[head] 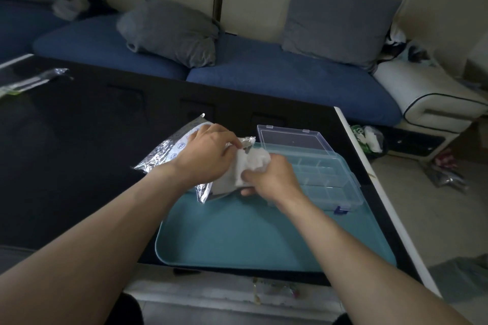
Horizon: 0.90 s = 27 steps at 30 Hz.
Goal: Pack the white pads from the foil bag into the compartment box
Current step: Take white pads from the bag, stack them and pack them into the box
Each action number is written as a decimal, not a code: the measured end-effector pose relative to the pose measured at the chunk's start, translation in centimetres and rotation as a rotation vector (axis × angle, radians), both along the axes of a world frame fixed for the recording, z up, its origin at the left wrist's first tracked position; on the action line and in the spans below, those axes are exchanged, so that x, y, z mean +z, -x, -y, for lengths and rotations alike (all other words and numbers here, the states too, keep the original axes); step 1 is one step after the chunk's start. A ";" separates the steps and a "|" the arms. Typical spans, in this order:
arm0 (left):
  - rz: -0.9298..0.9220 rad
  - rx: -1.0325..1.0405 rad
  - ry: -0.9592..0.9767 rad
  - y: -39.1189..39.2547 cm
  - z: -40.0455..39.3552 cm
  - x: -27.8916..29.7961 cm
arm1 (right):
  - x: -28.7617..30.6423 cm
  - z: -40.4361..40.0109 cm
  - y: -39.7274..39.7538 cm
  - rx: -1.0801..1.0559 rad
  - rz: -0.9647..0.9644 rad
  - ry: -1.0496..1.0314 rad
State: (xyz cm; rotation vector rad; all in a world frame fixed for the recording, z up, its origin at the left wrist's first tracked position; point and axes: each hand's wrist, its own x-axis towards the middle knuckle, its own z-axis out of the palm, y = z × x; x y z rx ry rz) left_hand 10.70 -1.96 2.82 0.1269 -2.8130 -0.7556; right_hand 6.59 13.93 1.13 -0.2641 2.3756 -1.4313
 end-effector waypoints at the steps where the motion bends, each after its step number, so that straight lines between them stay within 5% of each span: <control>1: 0.004 0.004 0.002 -0.1 -0.1 0.1 | 0.1 -0.7 0.2 0.008 0.046 0.055; 6: 0.054 -0.035 0.073 -0.5 -0.9 0.6 | 1.2 -4.0 1.3 -0.004 0.200 0.232; 14: 0.063 -0.121 0.208 -0.5 -3.7 0.3 | 1.7 -6.2 2.0 0.000 0.198 0.232; 27: -0.163 -0.136 -0.212 -0.6 -5.4 0.8 | 2.7 -7.1 1.4 0.107 0.221 0.380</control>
